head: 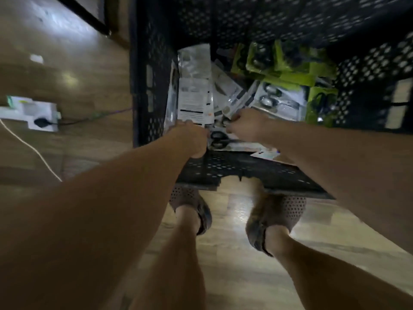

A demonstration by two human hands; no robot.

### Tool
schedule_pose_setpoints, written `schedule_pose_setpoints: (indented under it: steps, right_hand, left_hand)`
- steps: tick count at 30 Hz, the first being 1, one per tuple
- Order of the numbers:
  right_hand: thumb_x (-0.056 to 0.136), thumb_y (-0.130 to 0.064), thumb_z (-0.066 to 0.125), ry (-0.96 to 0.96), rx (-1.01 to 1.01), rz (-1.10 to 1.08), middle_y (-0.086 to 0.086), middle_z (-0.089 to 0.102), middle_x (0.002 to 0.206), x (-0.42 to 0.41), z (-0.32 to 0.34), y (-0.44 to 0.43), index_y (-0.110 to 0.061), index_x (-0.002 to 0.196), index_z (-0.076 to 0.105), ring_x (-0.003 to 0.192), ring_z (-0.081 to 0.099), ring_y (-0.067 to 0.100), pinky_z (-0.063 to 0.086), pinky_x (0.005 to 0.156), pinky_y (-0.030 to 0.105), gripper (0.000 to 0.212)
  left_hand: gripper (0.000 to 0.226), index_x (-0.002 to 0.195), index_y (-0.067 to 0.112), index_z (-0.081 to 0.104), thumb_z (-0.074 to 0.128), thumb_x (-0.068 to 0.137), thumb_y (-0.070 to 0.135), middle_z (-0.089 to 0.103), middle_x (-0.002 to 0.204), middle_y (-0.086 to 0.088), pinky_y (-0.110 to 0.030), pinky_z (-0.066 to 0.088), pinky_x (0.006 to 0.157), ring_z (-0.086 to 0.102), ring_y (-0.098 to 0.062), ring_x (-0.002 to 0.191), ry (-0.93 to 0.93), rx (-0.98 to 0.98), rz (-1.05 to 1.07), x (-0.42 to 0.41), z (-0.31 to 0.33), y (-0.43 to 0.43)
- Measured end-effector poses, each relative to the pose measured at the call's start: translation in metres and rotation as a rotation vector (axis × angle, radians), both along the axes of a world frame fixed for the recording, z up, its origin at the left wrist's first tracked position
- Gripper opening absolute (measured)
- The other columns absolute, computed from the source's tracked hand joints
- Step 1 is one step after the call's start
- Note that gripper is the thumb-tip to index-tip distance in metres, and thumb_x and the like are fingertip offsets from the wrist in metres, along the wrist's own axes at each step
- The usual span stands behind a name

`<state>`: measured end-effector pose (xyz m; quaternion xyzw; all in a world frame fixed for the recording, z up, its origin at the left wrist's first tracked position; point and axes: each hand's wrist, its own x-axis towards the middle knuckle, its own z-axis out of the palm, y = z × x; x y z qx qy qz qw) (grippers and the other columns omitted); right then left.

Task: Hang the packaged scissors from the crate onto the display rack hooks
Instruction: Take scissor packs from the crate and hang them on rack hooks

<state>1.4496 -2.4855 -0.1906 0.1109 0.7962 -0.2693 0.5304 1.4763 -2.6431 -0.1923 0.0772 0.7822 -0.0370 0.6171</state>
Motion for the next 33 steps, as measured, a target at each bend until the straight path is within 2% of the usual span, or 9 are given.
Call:
schedule_pose_setpoints:
  steps: [3,8,10,13,16,18,23,29,33]
  right_hand:
    - [0.092,-0.023,0.065,-0.023,-0.063,-0.227,0.005,0.069,0.097,-0.006,-0.047,-0.030,-0.010,0.103,0.068,0.087,0.065,0.020,0.054,0.071,0.029,0.018]
    - [0.097,-0.016,0.068,-0.055,-0.150,-0.448,0.010,0.070,0.100,0.003,-0.077,-0.056,-0.012,0.098,0.063,0.094,0.070,0.026,0.063,0.081,0.042,0.006]
    - [0.098,-0.016,0.068,-0.100,-0.170,-0.543,0.008,0.070,0.095,0.002,-0.075,-0.061,-0.016,0.087,0.057,0.088,0.070,0.024,0.061,0.064,0.033,0.015]
    - [0.100,-0.016,0.063,-0.041,-0.182,-0.489,0.009,0.069,0.087,-0.011,-0.058,-0.058,-0.011,0.093,0.065,0.079,0.068,0.024,0.060,0.060,0.034,0.009]
    - [0.100,-0.018,0.055,0.172,-0.150,-0.378,0.006,0.053,0.070,-0.028,-0.021,-0.037,-0.011,0.083,0.053,0.059,0.056,0.022,0.042,0.049,0.031,0.018]
    - [0.100,-0.018,0.054,0.215,-0.144,-0.434,0.007,0.053,0.071,-0.032,0.018,-0.013,-0.014,0.083,0.046,0.058,0.068,0.023,0.045,0.052,0.034,0.019]
    - [0.096,-0.004,0.057,0.213,-0.217,-0.674,0.015,0.066,0.099,-0.030,0.177,0.055,-0.012,0.109,0.056,0.073,0.077,0.028,0.061,0.080,0.050,0.016]
    - [0.098,-0.021,0.066,0.233,-0.236,-0.681,0.002,0.079,0.098,-0.027,0.410,0.104,-0.015,0.096,0.077,0.092,0.076,0.012,0.057,0.097,0.035,0.013]
    - [0.093,-0.007,0.070,0.377,-0.286,-0.634,-0.002,0.079,0.094,-0.024,0.577,0.112,-0.016,0.102,0.077,0.082,0.070,-0.003,0.051,0.073,0.008,0.015]
  left_hand:
    - [0.051,0.155,0.027,0.035,0.045,0.106,0.031,0.039,0.157,-0.012,-0.054,0.036,0.113,0.041,-0.036,0.138,-0.011,0.031,0.006,0.008,-0.036,0.004]
    - [0.047,0.148,0.024,0.046,0.051,0.102,0.035,0.047,0.152,-0.013,-0.053,0.042,0.110,0.046,-0.036,0.137,0.089,0.006,0.066,0.023,-0.051,-0.004]
    - [0.043,0.140,0.019,0.055,0.058,0.098,0.029,0.058,0.138,-0.014,-0.047,0.050,0.099,0.056,-0.035,0.126,0.186,-0.023,0.134,0.023,-0.046,-0.007]
    - [0.038,0.134,0.015,0.058,0.058,0.097,0.014,0.061,0.127,-0.015,-0.042,0.051,0.093,0.059,-0.034,0.115,0.287,-0.023,0.358,0.015,-0.027,-0.008]
    - [0.020,0.113,0.018,0.053,0.053,0.098,0.006,0.058,0.108,-0.008,-0.034,0.046,0.076,0.054,-0.024,0.093,0.375,0.073,0.677,0.004,0.012,-0.012]
    - [0.008,0.104,0.017,0.055,0.051,0.101,0.010,0.058,0.101,-0.005,-0.032,0.044,0.068,0.054,-0.021,0.083,0.466,0.149,0.806,-0.002,0.049,-0.015]
    - [0.027,0.083,0.033,0.077,0.057,0.101,0.031,0.069,0.083,0.010,-0.026,0.043,0.064,0.062,-0.013,0.082,0.490,0.325,1.082,-0.008,0.195,-0.010]
    - [0.036,0.085,0.029,0.083,0.055,0.097,0.008,0.067,0.082,0.028,-0.024,0.047,0.082,0.061,0.001,0.087,0.279,0.612,1.323,-0.021,0.412,0.022]
    - [0.042,0.092,0.038,0.075,0.064,0.094,-0.003,0.070,0.107,0.023,-0.025,0.055,0.082,0.069,-0.007,0.087,0.404,0.784,1.179,-0.027,0.551,0.032]
